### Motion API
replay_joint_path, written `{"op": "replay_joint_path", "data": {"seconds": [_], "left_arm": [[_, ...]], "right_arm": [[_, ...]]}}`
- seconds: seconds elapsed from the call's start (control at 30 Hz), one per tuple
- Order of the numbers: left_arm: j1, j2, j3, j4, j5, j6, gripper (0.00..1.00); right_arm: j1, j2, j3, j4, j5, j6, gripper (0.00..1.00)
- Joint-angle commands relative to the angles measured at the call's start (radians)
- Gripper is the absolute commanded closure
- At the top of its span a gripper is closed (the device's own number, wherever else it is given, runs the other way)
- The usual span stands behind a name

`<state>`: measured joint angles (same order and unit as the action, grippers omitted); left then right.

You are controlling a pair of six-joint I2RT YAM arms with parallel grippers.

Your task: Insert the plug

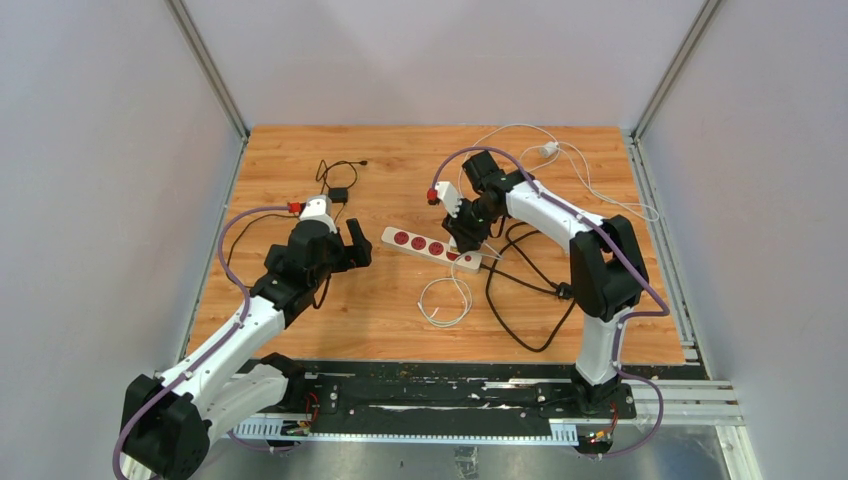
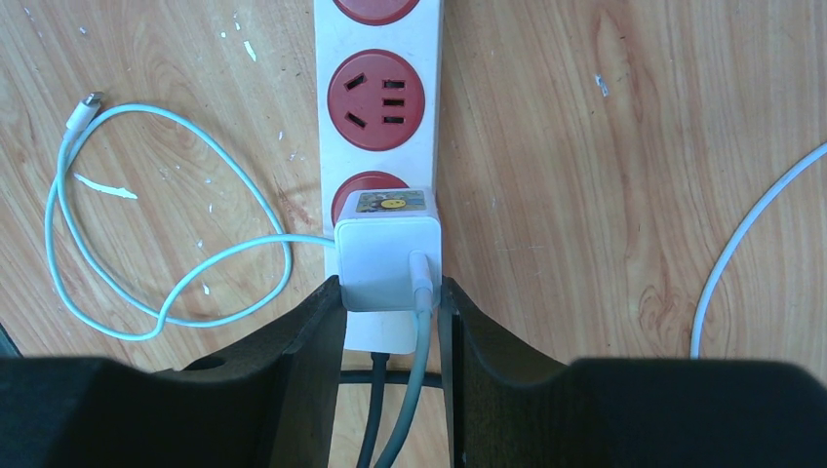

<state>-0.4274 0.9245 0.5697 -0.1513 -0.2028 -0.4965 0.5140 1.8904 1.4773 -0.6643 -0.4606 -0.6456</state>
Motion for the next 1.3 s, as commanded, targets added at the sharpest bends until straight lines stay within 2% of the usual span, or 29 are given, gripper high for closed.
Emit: {"op": "replay_joint_path", "data": {"seconds": [0.0,0.57,0.97,1.27], "left_arm": [[0.009,-0.002,-0.011,0.015,-0.004,0.013,0.0],[0.009,-0.011,-0.014,0.012,-0.011,0.021,0.0],[0.009,-0.024,-0.016,0.004,-0.035,0.024,0.0],[0.009,-0.035,-0.018,-0.001,-0.029,0.024,0.0]], "right_arm": [[0.003,0.039,-0.008,-0.028,0.054,0.051,1.0],[0.039,0.092,-0.059,-0.035,0.079,0.088,1.0],[0.141,0.1,-0.137,0.009,0.325,0.22,1.0],[0.172,0.141,-0.12,-0.065,0.367,0.301,1.0]]}}
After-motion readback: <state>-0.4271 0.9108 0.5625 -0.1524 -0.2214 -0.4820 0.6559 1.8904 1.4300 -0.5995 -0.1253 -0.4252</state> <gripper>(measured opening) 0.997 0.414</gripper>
